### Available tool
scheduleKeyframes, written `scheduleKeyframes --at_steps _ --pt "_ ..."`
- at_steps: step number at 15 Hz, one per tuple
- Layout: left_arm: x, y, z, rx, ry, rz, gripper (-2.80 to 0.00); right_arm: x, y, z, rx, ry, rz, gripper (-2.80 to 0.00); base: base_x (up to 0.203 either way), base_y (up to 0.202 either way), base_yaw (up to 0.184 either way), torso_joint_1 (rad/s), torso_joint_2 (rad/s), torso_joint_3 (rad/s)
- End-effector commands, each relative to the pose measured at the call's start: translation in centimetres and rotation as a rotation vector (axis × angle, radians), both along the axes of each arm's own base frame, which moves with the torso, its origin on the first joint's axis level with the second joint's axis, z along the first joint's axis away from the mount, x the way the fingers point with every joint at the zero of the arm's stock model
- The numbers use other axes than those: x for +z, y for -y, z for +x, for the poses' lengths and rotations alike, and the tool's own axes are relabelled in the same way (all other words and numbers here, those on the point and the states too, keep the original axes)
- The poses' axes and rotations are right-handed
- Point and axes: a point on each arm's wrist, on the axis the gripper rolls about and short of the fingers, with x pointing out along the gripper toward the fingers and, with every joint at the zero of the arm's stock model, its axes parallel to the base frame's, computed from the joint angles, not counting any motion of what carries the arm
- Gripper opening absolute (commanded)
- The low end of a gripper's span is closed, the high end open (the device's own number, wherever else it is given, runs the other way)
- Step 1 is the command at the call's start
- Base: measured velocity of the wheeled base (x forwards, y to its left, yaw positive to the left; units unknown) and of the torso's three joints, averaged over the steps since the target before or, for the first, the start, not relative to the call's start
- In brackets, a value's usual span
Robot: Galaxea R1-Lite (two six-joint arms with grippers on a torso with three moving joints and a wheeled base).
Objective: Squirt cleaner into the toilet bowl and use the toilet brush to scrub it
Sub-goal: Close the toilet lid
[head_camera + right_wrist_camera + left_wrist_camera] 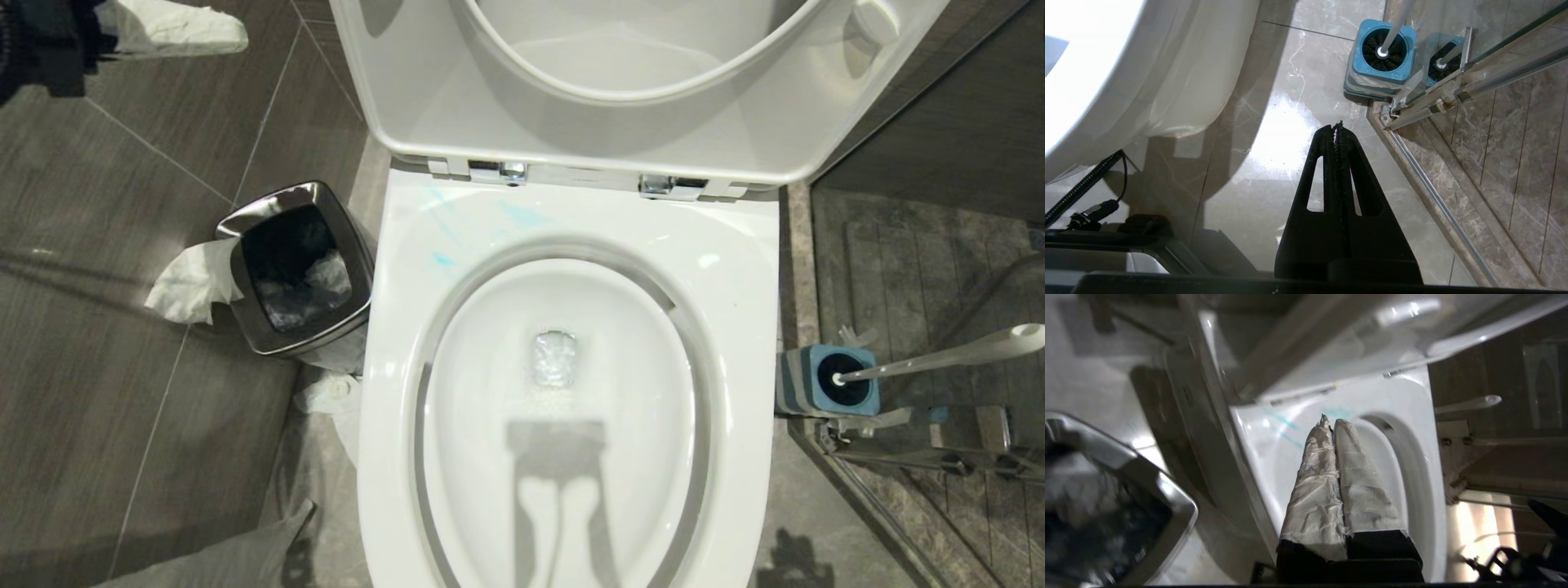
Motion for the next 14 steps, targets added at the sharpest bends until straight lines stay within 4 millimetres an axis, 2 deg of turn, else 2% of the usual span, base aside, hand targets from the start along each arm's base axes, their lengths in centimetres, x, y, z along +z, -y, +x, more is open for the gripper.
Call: scheduleKeyframes --at_steps 1,4,6,9,14 --pt "-0.7 -0.7 4.4 -0.007 0.066 -0.009 -2.8 0.0 0.0 0.0 0.001 0.0 0.0 -2.8 0.0 0.0 0.0 0.0 0.0 0.0" --pt "-0.3 -1.6 7.2 -0.058 0.216 -0.026 -2.8 0.0 0.0 0.0 0.001 -0.001 0.0 -2.8 0.0 0.0 0.0 0.0 0.0 0.0" --pt "0.2 -1.6 8.3 -0.077 0.3 -0.061 -2.8 0.0 0.0 0.0 0.001 -0.001 0.0 -2.8 0.0 0.0 0.0 0.0 0.0 0.0" --pt "1.2 -1.4 8.8 -0.162 0.37 -0.137 -2.8 0.0 0.0 0.0 0.001 -0.001 0.0 -2.8 0.0 0.0 0.0 0.0 0.0 0.0" --pt "2.2 -0.9 8.3 -0.231 0.429 -0.187 -2.8 0.0 0.0 0.0 0.0 0.0 0.0 -2.8 0.0 0.0 0.0 0.0 0.0 0.0"
